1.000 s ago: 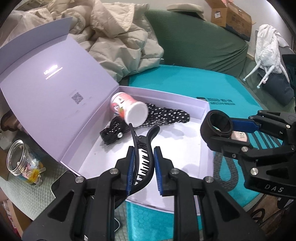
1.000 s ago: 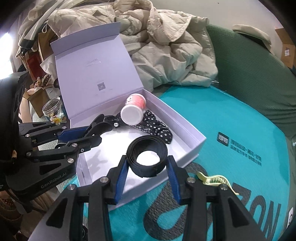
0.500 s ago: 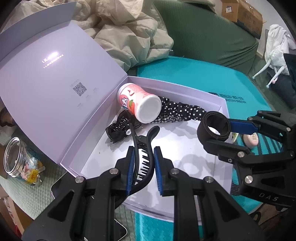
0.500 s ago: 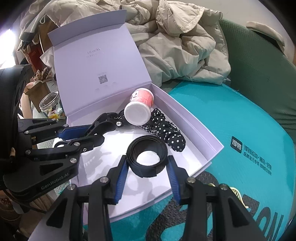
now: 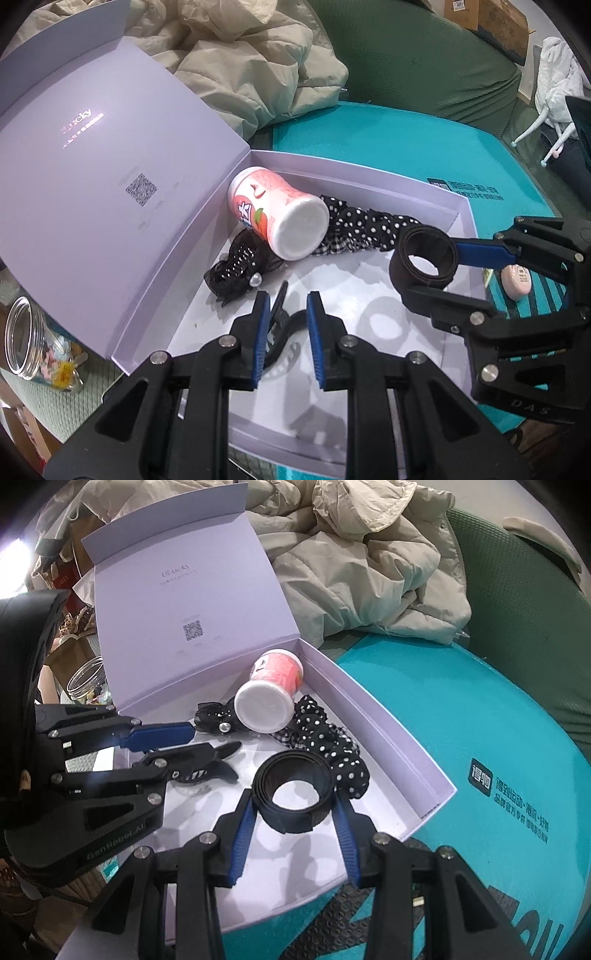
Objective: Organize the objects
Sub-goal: 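Lower the hair band and claw clip into the box with both grippers, then open both grippers releasing the hair band and claw clip, then withdraw, then move both grippers over the mat toward the cream claw clip and pink compact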
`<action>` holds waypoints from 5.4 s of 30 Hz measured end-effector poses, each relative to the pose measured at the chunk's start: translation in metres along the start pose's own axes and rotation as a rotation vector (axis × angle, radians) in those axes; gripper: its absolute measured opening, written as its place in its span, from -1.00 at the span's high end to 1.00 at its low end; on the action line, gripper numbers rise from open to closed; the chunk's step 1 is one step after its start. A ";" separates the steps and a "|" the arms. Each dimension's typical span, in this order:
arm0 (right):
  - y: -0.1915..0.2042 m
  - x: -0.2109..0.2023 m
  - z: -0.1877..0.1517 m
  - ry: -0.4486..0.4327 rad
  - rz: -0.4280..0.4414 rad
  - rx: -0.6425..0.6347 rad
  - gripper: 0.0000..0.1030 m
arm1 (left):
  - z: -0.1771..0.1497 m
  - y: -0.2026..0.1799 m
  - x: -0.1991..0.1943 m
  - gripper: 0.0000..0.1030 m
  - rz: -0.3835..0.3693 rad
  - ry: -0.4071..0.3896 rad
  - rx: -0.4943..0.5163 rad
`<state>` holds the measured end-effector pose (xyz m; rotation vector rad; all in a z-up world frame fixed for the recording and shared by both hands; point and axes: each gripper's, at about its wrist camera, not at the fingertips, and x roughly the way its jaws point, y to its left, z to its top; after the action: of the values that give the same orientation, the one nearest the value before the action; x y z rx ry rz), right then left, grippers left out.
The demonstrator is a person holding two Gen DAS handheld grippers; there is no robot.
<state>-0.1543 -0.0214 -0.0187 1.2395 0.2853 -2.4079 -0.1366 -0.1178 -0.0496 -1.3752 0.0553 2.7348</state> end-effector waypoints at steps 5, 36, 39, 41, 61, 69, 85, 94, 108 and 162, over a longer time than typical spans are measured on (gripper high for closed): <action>-0.003 0.006 0.003 0.017 0.004 -0.004 0.18 | 0.004 0.006 0.016 0.63 -0.005 0.039 -0.012; -0.007 0.047 0.014 0.118 -0.012 -0.028 0.18 | 0.008 0.005 0.041 0.57 0.013 0.139 -0.037; -0.007 0.047 0.014 0.124 -0.019 -0.027 0.18 | 0.008 0.006 0.042 0.34 0.025 0.150 -0.041; -0.006 0.046 0.013 0.126 -0.022 -0.026 0.18 | 0.008 0.006 0.041 0.16 0.031 0.153 -0.042; -0.006 0.012 0.011 0.061 -0.062 0.020 -0.02 | 0.012 0.014 0.003 -0.18 0.054 0.049 -0.058; 0.004 -0.011 0.010 -0.001 -0.099 0.008 -0.25 | 0.013 0.025 -0.011 -0.34 0.031 0.004 -0.093; 0.014 -0.053 -0.002 -0.097 -0.094 0.025 -0.32 | 0.004 0.014 -0.075 -0.47 0.053 -0.136 -0.082; 0.013 -0.080 -0.017 -0.120 -0.106 -0.011 -0.33 | -0.007 -0.005 -0.090 -0.51 0.035 -0.157 -0.105; -0.010 -0.110 -0.064 -0.135 -0.119 0.059 -0.33 | -0.026 -0.046 -0.108 -0.56 0.004 -0.167 -0.094; -0.107 -0.133 -0.192 -0.060 -0.249 0.367 -0.33 | -0.027 -0.193 -0.048 -0.56 -0.133 -0.061 0.178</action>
<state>0.0058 0.1797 -0.0230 1.3474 -0.0271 -2.7988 -0.0691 0.0703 -0.0263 -1.2031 0.1913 2.5895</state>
